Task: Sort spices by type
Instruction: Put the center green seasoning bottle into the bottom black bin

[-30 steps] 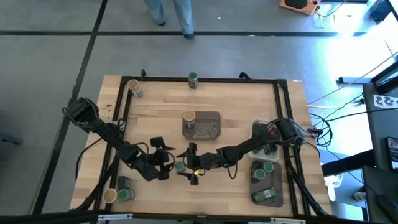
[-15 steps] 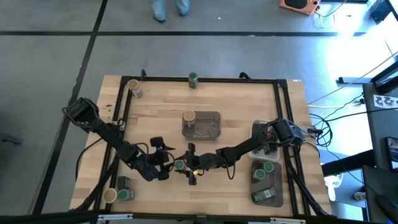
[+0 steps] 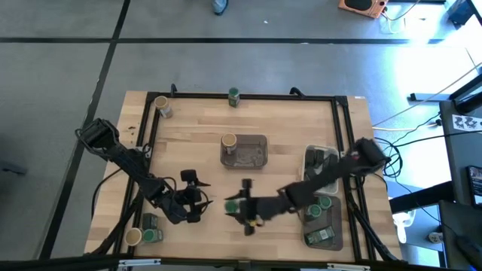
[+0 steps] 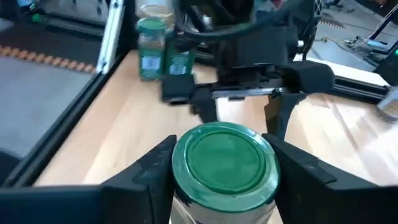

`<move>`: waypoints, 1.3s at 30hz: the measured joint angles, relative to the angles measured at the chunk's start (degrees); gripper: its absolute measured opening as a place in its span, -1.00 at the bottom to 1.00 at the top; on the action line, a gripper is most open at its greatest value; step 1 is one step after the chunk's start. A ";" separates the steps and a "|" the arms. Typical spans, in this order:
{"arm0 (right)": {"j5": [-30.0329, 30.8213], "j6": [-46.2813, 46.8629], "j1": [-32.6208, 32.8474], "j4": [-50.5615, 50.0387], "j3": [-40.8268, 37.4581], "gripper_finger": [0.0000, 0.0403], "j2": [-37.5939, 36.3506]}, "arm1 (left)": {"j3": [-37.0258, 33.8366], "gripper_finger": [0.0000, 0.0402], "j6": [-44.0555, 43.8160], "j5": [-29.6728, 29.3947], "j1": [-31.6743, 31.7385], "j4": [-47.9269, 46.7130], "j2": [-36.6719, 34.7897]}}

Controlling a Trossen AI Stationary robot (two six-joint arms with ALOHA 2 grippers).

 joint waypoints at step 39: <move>13.98 94.27 40.47 -78.82 -0.02 0.03 -23.93 | 0.00 0.42 3.17 -0.33 4.00 0.31 -0.02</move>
